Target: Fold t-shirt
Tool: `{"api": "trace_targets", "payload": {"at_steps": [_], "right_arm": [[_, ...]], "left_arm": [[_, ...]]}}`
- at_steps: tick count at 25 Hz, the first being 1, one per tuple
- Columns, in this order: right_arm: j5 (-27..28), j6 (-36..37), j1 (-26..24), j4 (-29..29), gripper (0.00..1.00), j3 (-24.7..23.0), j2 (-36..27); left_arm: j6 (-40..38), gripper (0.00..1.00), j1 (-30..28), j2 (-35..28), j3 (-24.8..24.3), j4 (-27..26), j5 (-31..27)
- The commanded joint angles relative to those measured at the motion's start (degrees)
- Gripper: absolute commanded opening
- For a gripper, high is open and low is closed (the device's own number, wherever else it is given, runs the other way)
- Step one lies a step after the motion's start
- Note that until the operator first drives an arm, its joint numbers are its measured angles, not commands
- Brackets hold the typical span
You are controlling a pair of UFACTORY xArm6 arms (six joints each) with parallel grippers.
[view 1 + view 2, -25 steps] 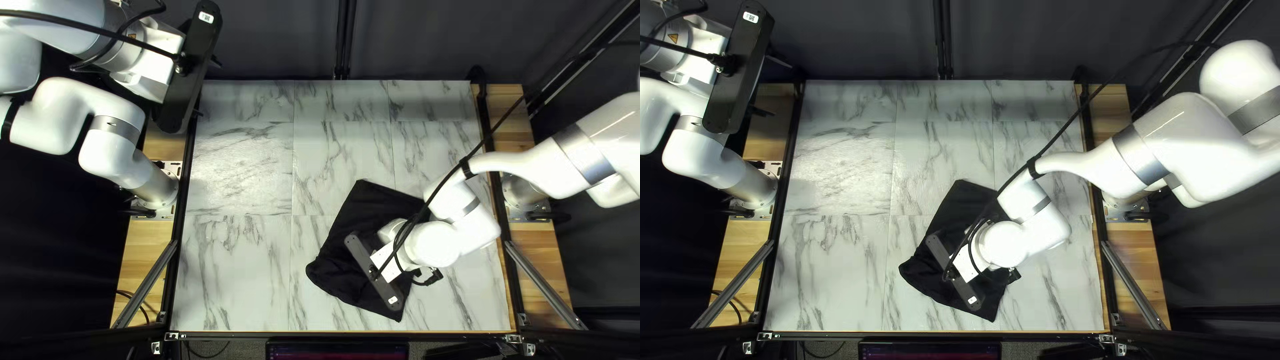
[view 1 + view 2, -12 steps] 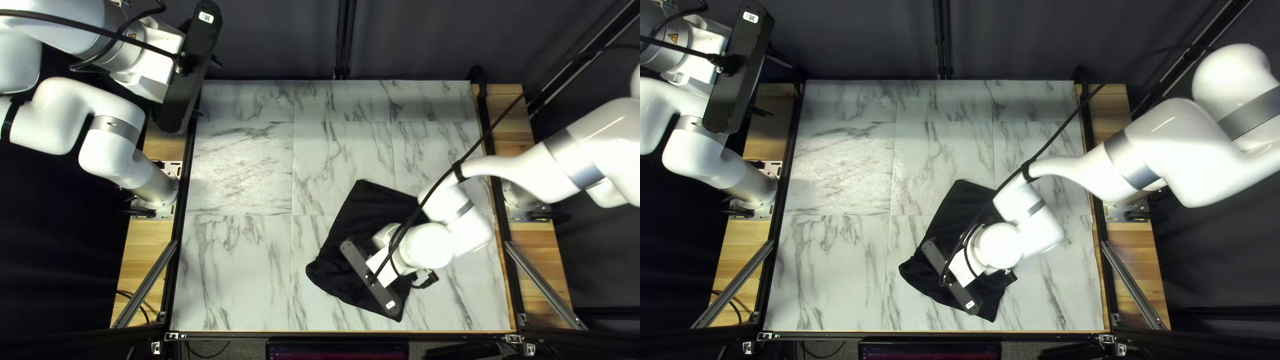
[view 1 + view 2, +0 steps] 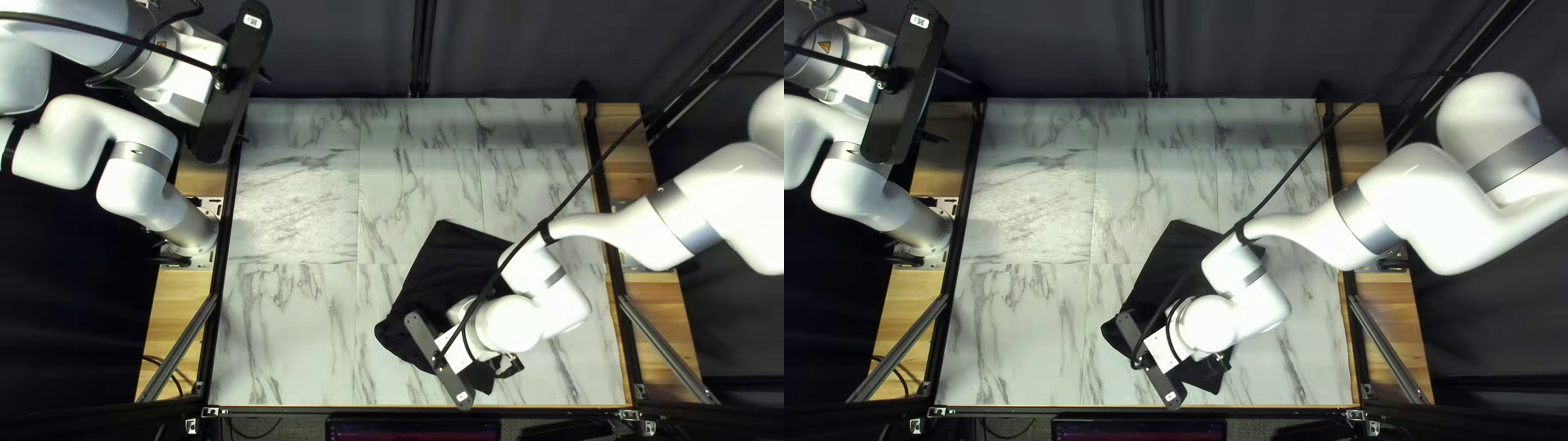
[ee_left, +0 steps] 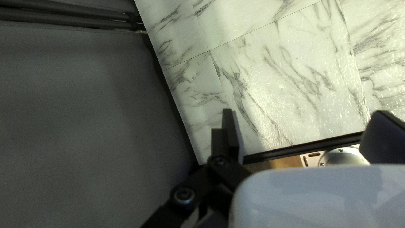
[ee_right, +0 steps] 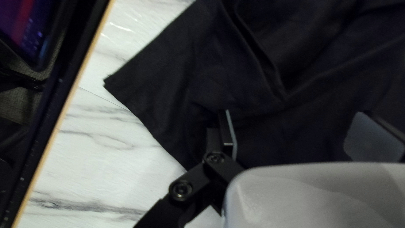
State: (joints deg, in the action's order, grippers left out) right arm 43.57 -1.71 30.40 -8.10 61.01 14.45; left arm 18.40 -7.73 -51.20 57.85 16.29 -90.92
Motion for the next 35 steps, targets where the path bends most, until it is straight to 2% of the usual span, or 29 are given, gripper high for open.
{"api": "trace_targets", "payload": {"at_steps": [1,2,3,4,10,21,29,35], "right_arm": [[-2.02,0.48,-0.21,2.63,0.98,-0.40,1.16],[-2.37,0.82,-0.34,3.12,0.95,-0.55,1.28],[-2.80,1.31,-0.51,3.80,0.21,-0.74,1.42],[-3.41,2.04,-0.71,4.73,0.00,-1.01,1.68],[-3.37,0.93,1.00,5.64,0.00,0.50,2.91],[2.83,-8.87,7.48,2.13,0.00,8.08,5.85],[8.58,-10.54,7.47,0.60,0.00,7.37,1.02],[18.65,-11.89,7.92,-1.34,0.00,10.08,-4.27]], "left_arm": [[0.00,1.00,0.00,0.00,0.00,0.00,0.00],[0.00,1.00,0.00,0.00,0.00,0.00,0.00],[0.00,1.00,0.00,0.00,0.00,0.00,0.00],[0.00,1.00,0.00,0.00,0.00,0.00,0.00],[0.00,1.00,0.00,0.00,0.00,0.00,0.00],[0.00,1.00,0.00,0.00,0.00,0.00,0.00],[0.00,1.00,0.00,0.00,0.00,0.00,0.00],[0.00,1.00,0.00,0.00,0.00,0.00,0.00]]}}
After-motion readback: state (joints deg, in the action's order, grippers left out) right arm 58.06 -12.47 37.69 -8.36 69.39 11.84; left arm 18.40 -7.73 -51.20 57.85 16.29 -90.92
